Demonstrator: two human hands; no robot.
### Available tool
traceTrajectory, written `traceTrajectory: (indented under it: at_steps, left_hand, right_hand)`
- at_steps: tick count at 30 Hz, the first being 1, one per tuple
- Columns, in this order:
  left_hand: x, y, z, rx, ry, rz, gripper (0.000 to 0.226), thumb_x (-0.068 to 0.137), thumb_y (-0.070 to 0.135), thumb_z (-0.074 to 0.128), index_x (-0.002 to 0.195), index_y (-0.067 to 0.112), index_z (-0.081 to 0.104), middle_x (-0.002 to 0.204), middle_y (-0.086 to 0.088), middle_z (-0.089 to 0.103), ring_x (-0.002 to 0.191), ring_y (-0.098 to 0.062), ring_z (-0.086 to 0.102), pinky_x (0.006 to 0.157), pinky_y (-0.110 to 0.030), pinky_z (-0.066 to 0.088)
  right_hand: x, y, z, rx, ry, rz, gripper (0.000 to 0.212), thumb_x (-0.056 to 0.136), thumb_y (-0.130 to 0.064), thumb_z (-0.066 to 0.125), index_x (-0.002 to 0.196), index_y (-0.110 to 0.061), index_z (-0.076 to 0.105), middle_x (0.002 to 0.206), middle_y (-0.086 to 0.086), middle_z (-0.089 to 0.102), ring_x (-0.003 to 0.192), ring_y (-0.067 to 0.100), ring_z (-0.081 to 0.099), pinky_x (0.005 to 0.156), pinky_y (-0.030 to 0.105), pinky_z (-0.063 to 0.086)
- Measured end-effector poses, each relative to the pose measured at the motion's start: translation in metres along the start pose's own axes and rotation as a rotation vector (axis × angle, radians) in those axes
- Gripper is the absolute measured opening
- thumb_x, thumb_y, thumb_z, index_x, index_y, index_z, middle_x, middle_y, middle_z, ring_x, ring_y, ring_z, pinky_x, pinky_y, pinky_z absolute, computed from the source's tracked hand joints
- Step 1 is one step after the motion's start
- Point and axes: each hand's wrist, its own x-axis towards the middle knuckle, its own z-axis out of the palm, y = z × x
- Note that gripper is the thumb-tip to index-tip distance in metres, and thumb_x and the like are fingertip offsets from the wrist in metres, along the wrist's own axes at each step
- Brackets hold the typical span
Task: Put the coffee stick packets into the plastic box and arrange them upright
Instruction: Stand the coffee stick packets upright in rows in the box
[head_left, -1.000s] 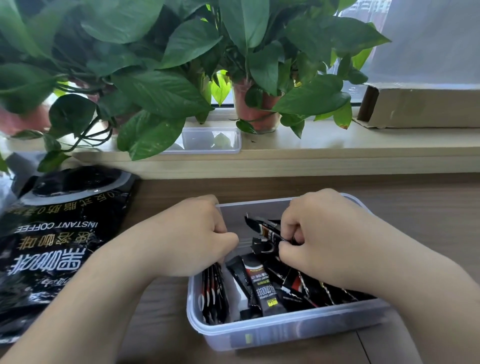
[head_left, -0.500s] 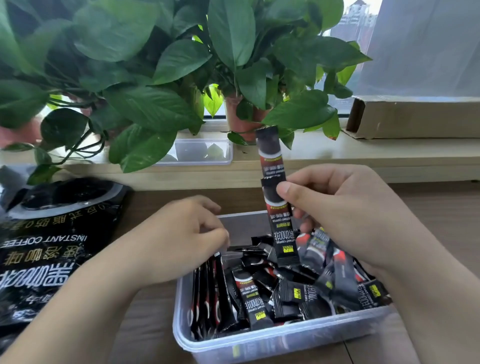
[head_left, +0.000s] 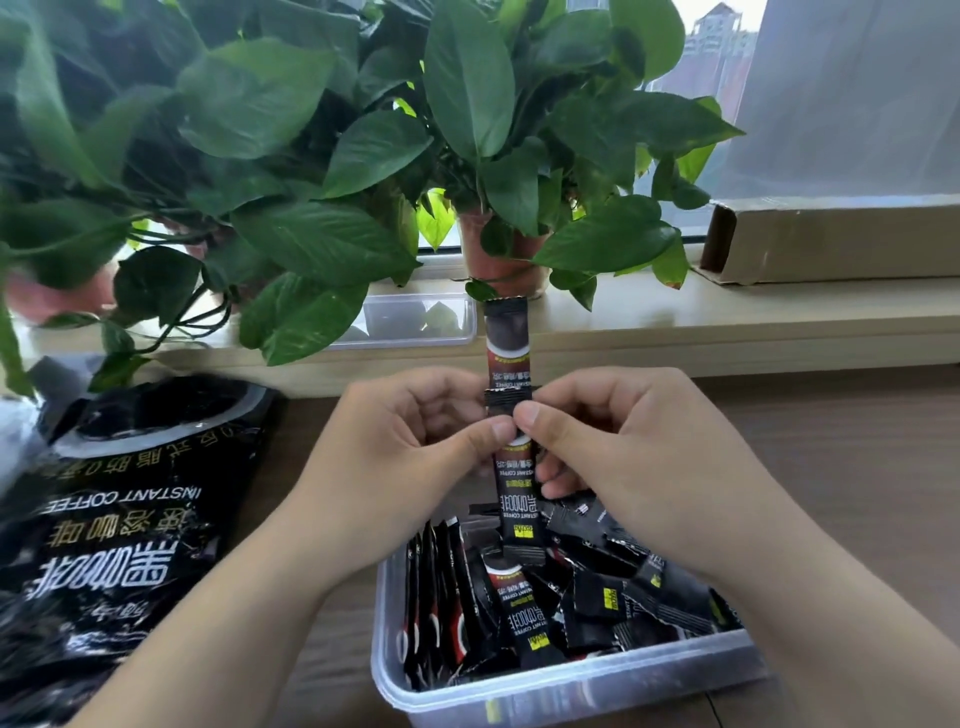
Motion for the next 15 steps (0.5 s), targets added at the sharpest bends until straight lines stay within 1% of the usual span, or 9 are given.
traceTrajectory:
  at_steps: [2,4,5,6,8,10,11,13,15]
  left_hand:
    - [0.001,0.000,-0.001,0.025,0.027,-0.008,0.019,0.071,0.020,0.075,0.083,0.007,0.070,0.066,-0.006,0.070,0.058,-0.016,0.064,0.056,-0.022,0.055]
    - [0.002,0.001,-0.003,0.053,0.056,-0.028,0.019,0.071,0.028,0.075,0.075,0.010,0.069,0.063,-0.007,0.070,0.056,-0.018,0.062,0.055,-0.024,0.053]
    - [0.003,0.001,-0.004,0.071,0.073,-0.034,0.020,0.071,0.031,0.075,0.071,0.012,0.070,0.063,-0.008,0.070,0.055,-0.017,0.061,0.054,-0.024,0.051]
    - [0.003,0.001,-0.004,0.092,0.088,-0.037,0.023,0.071,0.035,0.075,0.069,0.013,0.070,0.062,-0.008,0.070,0.055,-0.015,0.059,0.052,-0.023,0.048]
    - [0.003,0.001,-0.004,0.122,0.102,-0.051,0.030,0.070,0.042,0.074,0.070,0.012,0.071,0.062,-0.012,0.070,0.053,-0.014,0.055,0.052,-0.024,0.044]
    - [0.002,0.002,-0.003,0.110,0.079,-0.071,0.034,0.070,0.044,0.073,0.075,0.010,0.074,0.067,-0.020,0.072,0.053,-0.016,0.055,0.054,-0.026,0.044]
    - [0.001,0.003,-0.001,0.092,0.059,-0.082,0.032,0.071,0.041,0.073,0.076,0.010,0.076,0.069,-0.020,0.072,0.053,-0.014,0.057,0.053,-0.024,0.045]
    - [0.000,0.007,0.002,0.026,0.024,-0.102,0.022,0.074,0.029,0.072,0.074,0.008,0.077,0.063,-0.011,0.073,0.051,-0.008,0.060,0.050,-0.016,0.048]
    - [-0.001,0.011,0.002,-0.042,0.005,-0.121,0.017,0.075,0.020,0.069,0.071,0.004,0.075,0.059,-0.003,0.071,0.050,-0.005,0.064,0.049,-0.013,0.050]
  right_hand:
    - [-0.001,0.000,0.000,-0.078,-0.005,-0.031,0.012,0.083,-0.035,0.074,0.092,-0.026,0.076,0.071,0.000,0.074,0.061,0.012,0.072,0.072,0.040,0.062]
    - [-0.003,0.000,-0.003,-0.173,-0.056,-0.026,0.044,0.074,-0.039,0.082,0.115,-0.034,0.066,0.084,-0.008,0.074,0.071,0.007,0.071,0.076,0.032,0.059]
    - [-0.004,0.000,-0.003,-0.201,-0.076,-0.020,0.055,0.070,-0.036,0.086,0.120,-0.036,0.062,0.086,-0.010,0.074,0.073,0.004,0.070,0.076,0.028,0.057]
    - [-0.004,-0.001,-0.002,-0.209,-0.079,-0.019,0.058,0.069,-0.032,0.088,0.120,-0.036,0.060,0.085,-0.009,0.073,0.072,0.003,0.068,0.074,0.024,0.055]
    - [-0.004,-0.001,0.000,-0.182,-0.045,-0.030,0.049,0.069,-0.029,0.089,0.111,-0.032,0.064,0.079,-0.007,0.074,0.067,0.002,0.066,0.069,0.021,0.053]
    - [-0.002,-0.001,0.003,-0.089,0.009,-0.038,0.038,0.069,-0.025,0.089,0.100,-0.028,0.068,0.074,-0.004,0.074,0.063,0.006,0.066,0.066,0.026,0.055]
    - [-0.001,0.000,0.003,-0.031,0.038,-0.039,0.033,0.068,-0.022,0.089,0.094,-0.025,0.069,0.071,-0.001,0.074,0.060,0.009,0.066,0.062,0.027,0.056]
    - [-0.001,0.001,0.004,0.052,0.082,-0.042,0.023,0.068,-0.020,0.089,0.084,-0.022,0.073,0.066,0.002,0.072,0.053,0.013,0.066,0.053,0.028,0.056]
    - [-0.003,0.001,0.005,0.040,0.097,-0.044,0.015,0.069,-0.025,0.088,0.079,-0.021,0.077,0.065,0.002,0.072,0.052,0.017,0.068,0.053,0.034,0.059]
